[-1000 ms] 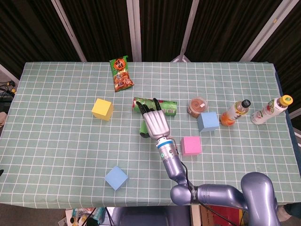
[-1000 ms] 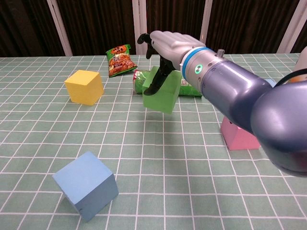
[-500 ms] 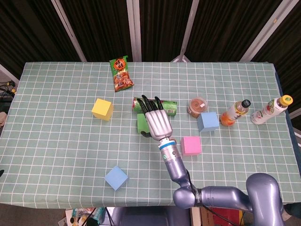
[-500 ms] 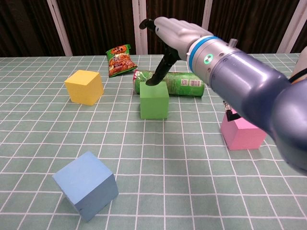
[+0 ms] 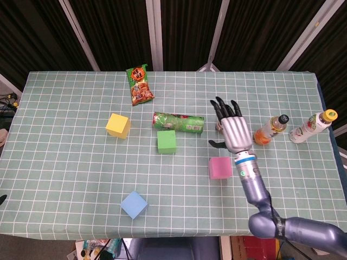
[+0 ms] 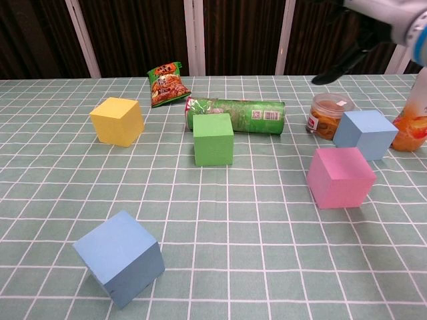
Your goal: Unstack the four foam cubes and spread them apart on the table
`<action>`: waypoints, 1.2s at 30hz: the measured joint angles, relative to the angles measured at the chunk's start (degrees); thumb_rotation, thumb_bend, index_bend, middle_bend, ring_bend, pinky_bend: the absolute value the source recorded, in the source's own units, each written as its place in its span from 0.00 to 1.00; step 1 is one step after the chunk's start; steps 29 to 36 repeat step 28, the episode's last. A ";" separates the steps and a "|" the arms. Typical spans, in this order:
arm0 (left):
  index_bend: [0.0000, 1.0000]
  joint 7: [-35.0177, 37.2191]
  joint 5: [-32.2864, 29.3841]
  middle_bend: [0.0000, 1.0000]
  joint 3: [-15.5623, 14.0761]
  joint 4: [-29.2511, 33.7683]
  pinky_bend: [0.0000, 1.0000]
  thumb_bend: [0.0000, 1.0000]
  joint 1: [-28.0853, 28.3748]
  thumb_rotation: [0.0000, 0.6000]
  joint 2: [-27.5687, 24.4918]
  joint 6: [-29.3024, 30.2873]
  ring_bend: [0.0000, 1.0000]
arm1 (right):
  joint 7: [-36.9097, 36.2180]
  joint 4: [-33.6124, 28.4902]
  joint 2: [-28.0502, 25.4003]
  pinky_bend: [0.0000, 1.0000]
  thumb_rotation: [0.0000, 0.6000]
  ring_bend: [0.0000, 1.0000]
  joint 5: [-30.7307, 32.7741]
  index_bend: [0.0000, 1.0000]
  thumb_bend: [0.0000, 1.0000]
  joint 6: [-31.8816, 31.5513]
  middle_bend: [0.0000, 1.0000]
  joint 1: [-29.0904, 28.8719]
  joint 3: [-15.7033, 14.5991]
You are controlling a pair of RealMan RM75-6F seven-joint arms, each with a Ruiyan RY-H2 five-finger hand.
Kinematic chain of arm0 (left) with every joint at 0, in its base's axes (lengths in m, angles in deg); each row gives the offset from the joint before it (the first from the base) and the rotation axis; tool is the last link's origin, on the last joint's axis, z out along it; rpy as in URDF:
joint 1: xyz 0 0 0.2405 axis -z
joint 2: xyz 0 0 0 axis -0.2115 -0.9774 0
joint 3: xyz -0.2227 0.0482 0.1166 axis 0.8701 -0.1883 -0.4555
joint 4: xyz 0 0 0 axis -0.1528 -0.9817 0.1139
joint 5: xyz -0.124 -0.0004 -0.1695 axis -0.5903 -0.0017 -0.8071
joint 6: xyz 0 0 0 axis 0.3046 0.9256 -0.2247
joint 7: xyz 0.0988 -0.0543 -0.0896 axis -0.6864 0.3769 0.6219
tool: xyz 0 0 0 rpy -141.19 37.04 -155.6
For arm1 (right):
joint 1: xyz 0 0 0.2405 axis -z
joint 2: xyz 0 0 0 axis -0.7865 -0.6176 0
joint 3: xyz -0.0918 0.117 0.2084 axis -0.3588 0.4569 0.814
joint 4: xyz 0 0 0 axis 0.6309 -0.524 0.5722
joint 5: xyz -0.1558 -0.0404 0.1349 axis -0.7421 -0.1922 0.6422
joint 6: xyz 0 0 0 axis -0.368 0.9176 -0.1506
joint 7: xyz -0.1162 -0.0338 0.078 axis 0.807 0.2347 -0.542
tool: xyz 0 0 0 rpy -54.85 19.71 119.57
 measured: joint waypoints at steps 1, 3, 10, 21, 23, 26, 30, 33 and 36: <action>0.23 -0.19 -0.01 0.00 -0.02 0.00 0.00 0.15 0.02 1.00 0.09 0.00 0.00 | -2.68 -0.18 -1.33 0.00 1.00 0.16 -2.04 0.05 0.00 -0.16 0.04 1.44 -0.86; 0.23 -0.42 0.01 0.00 -0.05 -0.02 0.00 0.15 0.10 1.00 0.26 -0.06 0.00 | -8.70 -0.48 -4.47 0.00 1.00 0.17 -7.66 0.05 0.00 -1.23 0.04 4.98 -3.29; 0.21 -2.10 1.61 0.00 -0.59 1.01 0.00 0.14 0.42 1.00 0.51 -0.11 0.00 | -19.53 -0.73 -13.26 0.00 1.00 0.18 -27.33 0.05 0.00 -10.77 0.04 19.58 -16.06; 0.21 -2.85 0.98 0.00 0.01 1.18 0.00 0.14 0.15 1.00 0.83 1.38 0.00 | -16.89 2.67 -14.57 0.00 1.00 0.14 -35.35 0.04 0.00 -21.32 0.04 30.26 -21.88; 0.21 -2.76 0.91 0.00 0.01 0.83 0.00 0.14 0.14 1.00 0.91 1.31 0.00 | -16.90 2.85 -14.21 0.00 1.00 0.13 -35.13 0.04 0.00 -21.85 0.04 30.90 -21.55; 0.21 -2.57 1.02 0.00 0.10 0.51 0.00 0.14 0.23 1.00 1.02 1.34 0.00 | -16.54 3.35 -13.75 0.00 1.00 0.12 -34.74 0.03 0.00 -22.30 0.03 31.59 -21.10; 0.21 -2.39 0.92 0.00 0.26 0.16 0.00 0.14 0.31 1.00 1.10 1.34 0.00 | -15.43 3.66 -13.56 0.00 1.00 0.11 -34.41 0.03 0.00 -22.32 0.03 32.06 -20.99; 0.21 -2.39 0.92 0.00 0.26 0.16 0.00 0.14 0.31 1.00 1.10 1.34 0.00 | -15.43 3.66 -13.56 0.00 1.00 0.11 -34.41 0.03 0.00 -22.32 0.03 32.06 -20.99; 0.21 -2.39 0.92 0.00 0.26 0.16 0.00 0.14 0.31 1.00 1.10 1.34 0.00 | -15.43 3.66 -13.56 0.00 1.00 0.11 -34.41 0.03 0.00 -22.32 0.03 32.06 -20.99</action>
